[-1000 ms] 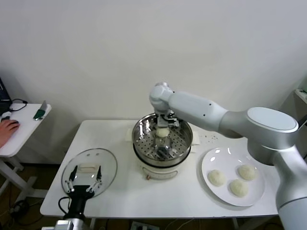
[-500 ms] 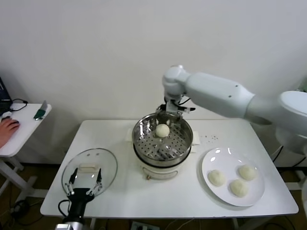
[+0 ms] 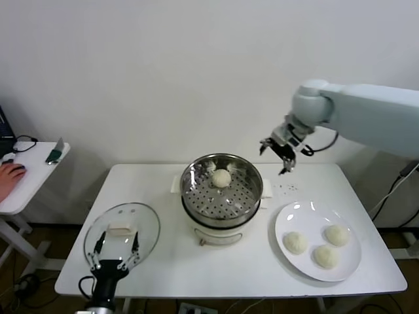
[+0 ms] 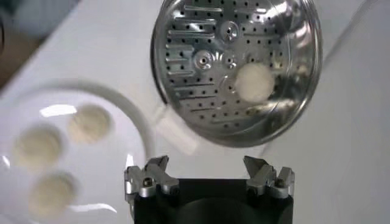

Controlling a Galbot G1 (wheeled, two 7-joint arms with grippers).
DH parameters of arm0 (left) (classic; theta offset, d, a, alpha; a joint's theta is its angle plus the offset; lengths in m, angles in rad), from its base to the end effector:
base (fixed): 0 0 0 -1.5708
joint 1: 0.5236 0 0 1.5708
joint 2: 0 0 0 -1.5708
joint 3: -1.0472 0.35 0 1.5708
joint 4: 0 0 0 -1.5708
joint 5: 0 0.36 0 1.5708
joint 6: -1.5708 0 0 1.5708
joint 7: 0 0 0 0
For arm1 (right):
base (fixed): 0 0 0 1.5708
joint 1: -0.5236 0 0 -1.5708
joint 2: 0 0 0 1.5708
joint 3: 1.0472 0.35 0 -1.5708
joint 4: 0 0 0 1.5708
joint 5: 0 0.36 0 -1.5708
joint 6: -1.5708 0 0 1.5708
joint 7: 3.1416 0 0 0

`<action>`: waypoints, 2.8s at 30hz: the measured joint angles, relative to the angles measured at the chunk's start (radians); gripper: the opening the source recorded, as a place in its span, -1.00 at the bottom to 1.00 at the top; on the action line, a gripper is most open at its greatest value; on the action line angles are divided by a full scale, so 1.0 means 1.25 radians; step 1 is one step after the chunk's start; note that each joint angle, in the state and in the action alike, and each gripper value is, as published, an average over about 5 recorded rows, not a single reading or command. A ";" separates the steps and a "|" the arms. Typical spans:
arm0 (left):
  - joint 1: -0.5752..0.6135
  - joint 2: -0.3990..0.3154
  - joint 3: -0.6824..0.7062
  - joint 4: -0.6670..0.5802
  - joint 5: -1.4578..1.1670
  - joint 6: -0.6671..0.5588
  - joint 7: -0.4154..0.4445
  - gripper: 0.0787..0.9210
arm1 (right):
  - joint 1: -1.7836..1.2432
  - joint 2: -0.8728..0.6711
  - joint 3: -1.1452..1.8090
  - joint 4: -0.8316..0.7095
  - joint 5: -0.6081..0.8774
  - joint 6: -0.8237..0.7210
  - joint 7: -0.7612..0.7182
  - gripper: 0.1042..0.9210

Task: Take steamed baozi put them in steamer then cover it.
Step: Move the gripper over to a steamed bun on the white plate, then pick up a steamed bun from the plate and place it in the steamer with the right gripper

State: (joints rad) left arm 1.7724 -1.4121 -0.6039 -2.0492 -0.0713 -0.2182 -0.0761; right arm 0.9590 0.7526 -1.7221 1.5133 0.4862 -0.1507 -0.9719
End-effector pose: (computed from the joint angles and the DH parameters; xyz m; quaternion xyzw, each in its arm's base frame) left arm 0.1204 0.0544 -0.3444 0.0247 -0.9983 -0.0519 0.0092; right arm 0.5102 -0.0788 -0.0104 0.5469 -0.5016 0.5947 0.3091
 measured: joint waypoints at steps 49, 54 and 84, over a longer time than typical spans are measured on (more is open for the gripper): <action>0.014 -0.009 -0.023 0.010 0.026 0.001 0.005 0.77 | -0.594 -0.102 0.346 -0.135 -0.143 -0.155 0.032 0.76; 0.010 -0.009 -0.023 0.010 0.030 0.004 0.005 0.77 | -0.594 -0.092 0.341 -0.145 -0.138 -0.151 0.021 0.67; 0.014 -0.009 -0.016 0.011 0.035 0.001 0.004 0.77 | -0.451 -0.113 0.251 -0.126 -0.064 -0.125 -0.012 0.30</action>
State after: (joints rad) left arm 1.7901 -1.4227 -0.6240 -2.0356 -0.0276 -0.2176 -0.0710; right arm 0.3955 0.6109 -1.4088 1.3564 0.4062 -0.3074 -0.9867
